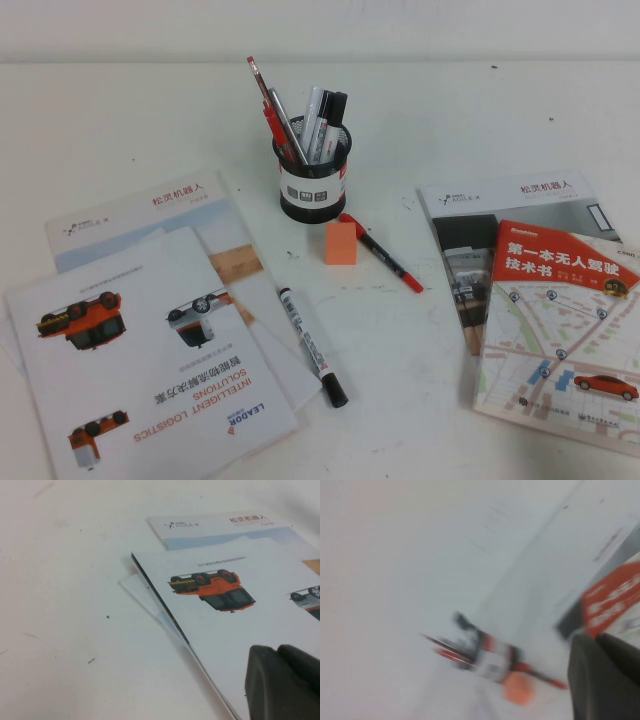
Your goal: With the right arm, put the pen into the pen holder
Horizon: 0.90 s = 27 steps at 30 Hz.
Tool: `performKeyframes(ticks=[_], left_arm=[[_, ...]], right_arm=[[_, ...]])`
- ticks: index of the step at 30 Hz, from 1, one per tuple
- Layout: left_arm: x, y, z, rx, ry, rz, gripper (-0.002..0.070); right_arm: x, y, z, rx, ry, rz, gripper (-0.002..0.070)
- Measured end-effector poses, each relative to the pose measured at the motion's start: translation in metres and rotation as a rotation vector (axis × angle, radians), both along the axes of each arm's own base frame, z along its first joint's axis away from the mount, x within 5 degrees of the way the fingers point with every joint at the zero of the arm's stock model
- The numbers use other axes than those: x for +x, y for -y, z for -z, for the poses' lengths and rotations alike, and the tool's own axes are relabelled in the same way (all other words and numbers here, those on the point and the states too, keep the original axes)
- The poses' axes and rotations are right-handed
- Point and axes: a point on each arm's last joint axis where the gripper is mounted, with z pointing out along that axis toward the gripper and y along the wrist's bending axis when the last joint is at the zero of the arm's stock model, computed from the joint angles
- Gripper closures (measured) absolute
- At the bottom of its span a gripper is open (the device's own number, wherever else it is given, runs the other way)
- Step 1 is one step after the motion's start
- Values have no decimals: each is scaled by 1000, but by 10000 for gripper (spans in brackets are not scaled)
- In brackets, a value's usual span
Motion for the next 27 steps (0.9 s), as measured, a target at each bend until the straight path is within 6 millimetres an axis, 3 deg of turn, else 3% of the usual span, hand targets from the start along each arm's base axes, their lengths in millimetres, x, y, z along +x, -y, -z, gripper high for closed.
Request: performKeyframes(ticks=[2,4,13,17,21,27], left_arm=[[0,0,0,0,0,0,678],[0,0,0,0,0,0,678],[0,0,0,0,0,0,678],[0,0,0,0,0,0,678],[0,0,0,0,0,0,678],[0,0,0,0,0,0,677]], right_arm=[[0,0,-3,193,-5,2,695],[0,0,-3,270,-10,0,695],[-1,-4,0,216,-44,-44,695],[-2,-7,-2,85,-29,-75,695],[2,-13,-26,-151,-60,-152,695],[36,-25,-69,-539,-289,-374,695]])
